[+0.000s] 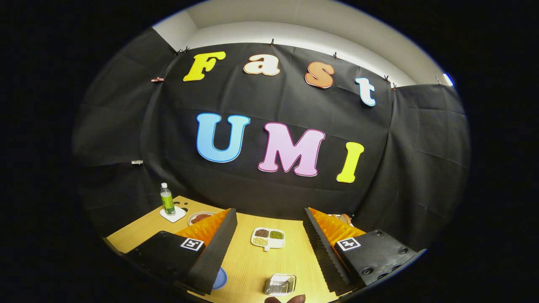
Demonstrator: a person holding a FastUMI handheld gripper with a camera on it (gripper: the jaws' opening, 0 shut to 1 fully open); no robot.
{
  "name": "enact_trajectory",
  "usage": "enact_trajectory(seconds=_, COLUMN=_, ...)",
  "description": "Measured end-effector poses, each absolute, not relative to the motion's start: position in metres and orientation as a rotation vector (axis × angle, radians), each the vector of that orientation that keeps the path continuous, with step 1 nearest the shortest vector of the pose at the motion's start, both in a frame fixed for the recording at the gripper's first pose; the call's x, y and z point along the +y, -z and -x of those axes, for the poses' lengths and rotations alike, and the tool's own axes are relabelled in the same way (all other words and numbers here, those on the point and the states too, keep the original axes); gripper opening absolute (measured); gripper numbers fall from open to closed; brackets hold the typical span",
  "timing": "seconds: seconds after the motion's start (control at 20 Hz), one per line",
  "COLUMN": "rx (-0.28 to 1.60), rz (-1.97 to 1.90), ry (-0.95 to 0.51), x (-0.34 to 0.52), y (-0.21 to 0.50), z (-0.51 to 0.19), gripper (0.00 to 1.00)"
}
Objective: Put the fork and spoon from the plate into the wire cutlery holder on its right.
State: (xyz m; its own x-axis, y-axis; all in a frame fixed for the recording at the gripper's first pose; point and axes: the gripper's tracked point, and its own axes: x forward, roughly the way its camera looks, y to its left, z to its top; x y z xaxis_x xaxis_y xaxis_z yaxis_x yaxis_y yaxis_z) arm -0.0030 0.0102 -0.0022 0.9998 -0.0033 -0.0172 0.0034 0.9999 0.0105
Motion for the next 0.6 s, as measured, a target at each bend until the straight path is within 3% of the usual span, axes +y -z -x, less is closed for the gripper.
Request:
enact_trajectory(seconds=0.25, rx=0.194, rz=-0.079, ry=-0.123, x=0.054, y=0.045, z=0.004, gripper=0.98)
enact_trajectory(seconds=0.6, rx=0.589, rz=-0.147, ry=-0.29, x=0.127, y=0.151, z=0.035, gripper=0.98)
